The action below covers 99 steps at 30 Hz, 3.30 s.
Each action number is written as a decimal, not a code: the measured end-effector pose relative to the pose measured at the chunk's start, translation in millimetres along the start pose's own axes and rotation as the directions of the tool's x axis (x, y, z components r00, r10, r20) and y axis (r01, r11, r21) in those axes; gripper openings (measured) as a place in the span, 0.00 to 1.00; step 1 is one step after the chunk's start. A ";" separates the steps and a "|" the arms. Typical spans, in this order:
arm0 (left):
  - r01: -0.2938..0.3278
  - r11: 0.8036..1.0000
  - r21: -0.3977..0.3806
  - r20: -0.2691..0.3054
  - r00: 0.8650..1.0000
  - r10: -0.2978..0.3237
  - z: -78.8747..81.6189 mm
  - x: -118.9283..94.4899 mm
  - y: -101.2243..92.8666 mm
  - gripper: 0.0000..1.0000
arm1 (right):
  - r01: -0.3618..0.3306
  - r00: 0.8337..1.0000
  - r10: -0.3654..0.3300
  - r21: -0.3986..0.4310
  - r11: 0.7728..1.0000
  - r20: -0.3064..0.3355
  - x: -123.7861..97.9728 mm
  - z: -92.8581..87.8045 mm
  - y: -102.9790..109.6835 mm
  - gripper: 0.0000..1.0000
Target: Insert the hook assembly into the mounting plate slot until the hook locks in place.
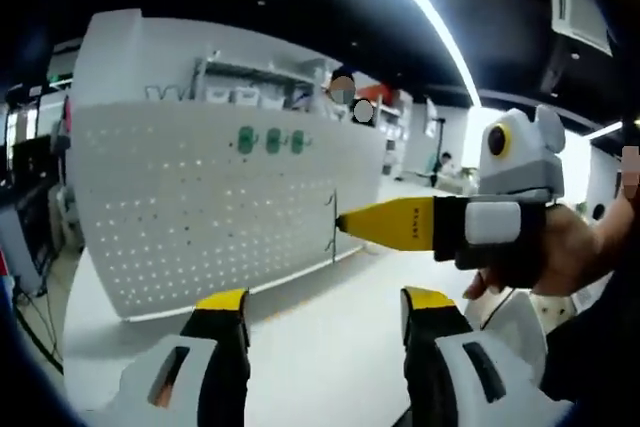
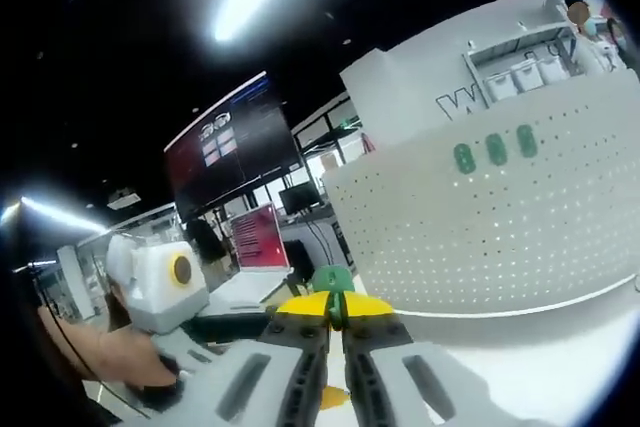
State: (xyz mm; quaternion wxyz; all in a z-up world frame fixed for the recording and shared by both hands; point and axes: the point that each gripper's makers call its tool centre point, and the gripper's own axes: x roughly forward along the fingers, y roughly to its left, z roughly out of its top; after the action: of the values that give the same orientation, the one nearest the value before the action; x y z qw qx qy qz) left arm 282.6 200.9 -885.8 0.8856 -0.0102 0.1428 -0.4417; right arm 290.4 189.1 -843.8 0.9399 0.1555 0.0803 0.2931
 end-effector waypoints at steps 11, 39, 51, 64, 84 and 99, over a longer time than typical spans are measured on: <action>0.018 1.000 -0.022 0.032 0.999 -0.017 1.9 -7.4 3.1 0.92 | 0.005 1.000 -0.006 -0.057 0.998 -0.022 6.9 -2.4 -11.2 0.00; 0.046 0.996 -0.079 0.038 0.998 -0.043 1.5 -5.2 2.6 1.00 | 0.215 0.968 -0.196 -0.117 0.970 0.155 31.1 60.8 -95.2 0.00; 0.012 0.994 -0.105 0.017 1.000 -0.011 -7.1 -6.7 19.4 0.99 | 0.370 0.912 -0.334 -0.129 0.920 0.238 25.3 98.3 -165.1 0.01; -0.019 0.989 -0.145 0.012 1.000 0.021 -16.2 -9.8 35.7 0.98 | 0.457 0.867 -0.421 -0.086 0.886 0.269 21.3 116.2 -217.1 0.01; -0.043 0.985 -0.166 -0.002 0.999 0.043 -20.7 -9.8 49.9 0.95 | 0.557 0.800 -0.510 -0.072 0.828 0.316 20.9 145.8 -274.1 0.01; -0.042 0.985 -0.167 -0.008 0.999 0.042 -23.0 -7.1 48.4 0.93 | 0.590 0.781 -0.533 -0.106 0.801 0.326 25.1 144.5 -285.0 0.01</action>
State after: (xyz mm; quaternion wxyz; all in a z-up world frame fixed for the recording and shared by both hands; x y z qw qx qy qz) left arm 310.3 238.5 -913.1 0.8904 -0.0807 0.1815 -0.4095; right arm 495.7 -54.1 -806.3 0.9966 0.0681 -0.0407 -0.0199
